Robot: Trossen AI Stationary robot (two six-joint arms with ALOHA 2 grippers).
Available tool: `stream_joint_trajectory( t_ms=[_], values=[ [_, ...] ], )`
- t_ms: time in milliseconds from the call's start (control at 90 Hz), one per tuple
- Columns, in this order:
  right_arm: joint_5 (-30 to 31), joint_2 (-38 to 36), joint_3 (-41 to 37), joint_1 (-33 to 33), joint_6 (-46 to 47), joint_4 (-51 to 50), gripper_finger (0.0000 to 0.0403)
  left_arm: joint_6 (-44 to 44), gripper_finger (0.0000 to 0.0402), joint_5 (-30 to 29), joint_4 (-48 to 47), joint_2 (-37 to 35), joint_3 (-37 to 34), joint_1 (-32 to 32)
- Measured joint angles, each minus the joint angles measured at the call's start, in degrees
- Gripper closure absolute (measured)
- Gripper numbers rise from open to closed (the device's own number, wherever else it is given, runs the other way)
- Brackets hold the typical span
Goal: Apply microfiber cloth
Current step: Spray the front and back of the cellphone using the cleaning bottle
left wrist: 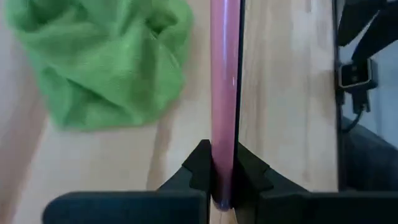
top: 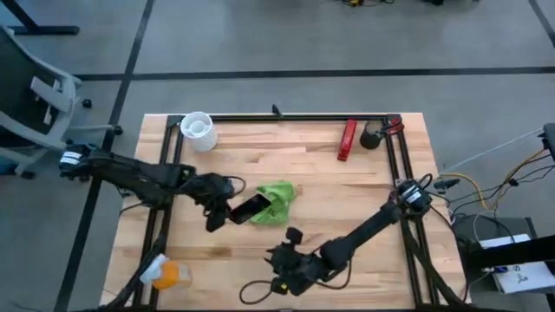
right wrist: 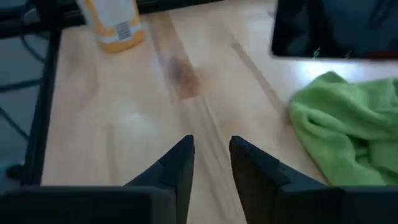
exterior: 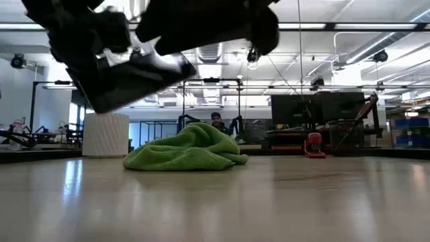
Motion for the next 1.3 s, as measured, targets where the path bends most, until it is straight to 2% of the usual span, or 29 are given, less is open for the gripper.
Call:
stream_joint_trajectory(
  t_ms=[133,322,444,533,600,722,833,944,1033,1300],
  values=[
    [2.82,0.46,-0.13,0.68,2.92,0.05,0.0343,3.31,0.0390,1.62,3.89,4.84,0.89,1.12],
    [3.21,0.57,-1.36,0.61,7.00,0.04,0.0359,6.89,0.0390,2.04,4.66,11.77,3.30,4.15],
    [3.65,0.71,-1.47,0.82,8.82,0.17,0.0364,8.24,0.0390,6.71,4.70,14.34,4.09,5.34],
    [3.57,0.96,-1.44,1.54,9.29,-1.26,0.0366,8.82,0.0390,7.69,6.21,15.31,4.10,5.36],
    [2.59,1.05,-1.48,2.22,9.81,-3.96,0.0366,7.78,0.0390,8.96,9.54,16.81,4.07,5.04],
    [1.47,-0.03,-1.18,3.72,11.48,-9.44,0.0362,3.63,0.0390,16.00,20.04,21.51,3.99,4.14],
    [1.48,-1.20,-1.08,4.48,14.24,-12.28,0.0359,-0.22,0.0390,17.50,30.09,27.00,3.99,3.40],
    [1.50,-1.36,-1.06,4.51,14.23,-12.49,0.0363,-3.01,0.0390,16.19,34.28,32.00,4.72,3.89],
    [1.49,-1.38,-1.06,4.52,13.55,-12.47,0.0368,-2.35,0.0390,11.83,33.71,33.82,6.94,4.73],
    [1.43,-1.38,-1.08,4.52,12.65,-13.01,0.0374,6.66,0.0390,-0.31,18.17,32.18,12.86,9.88]
  ],
)
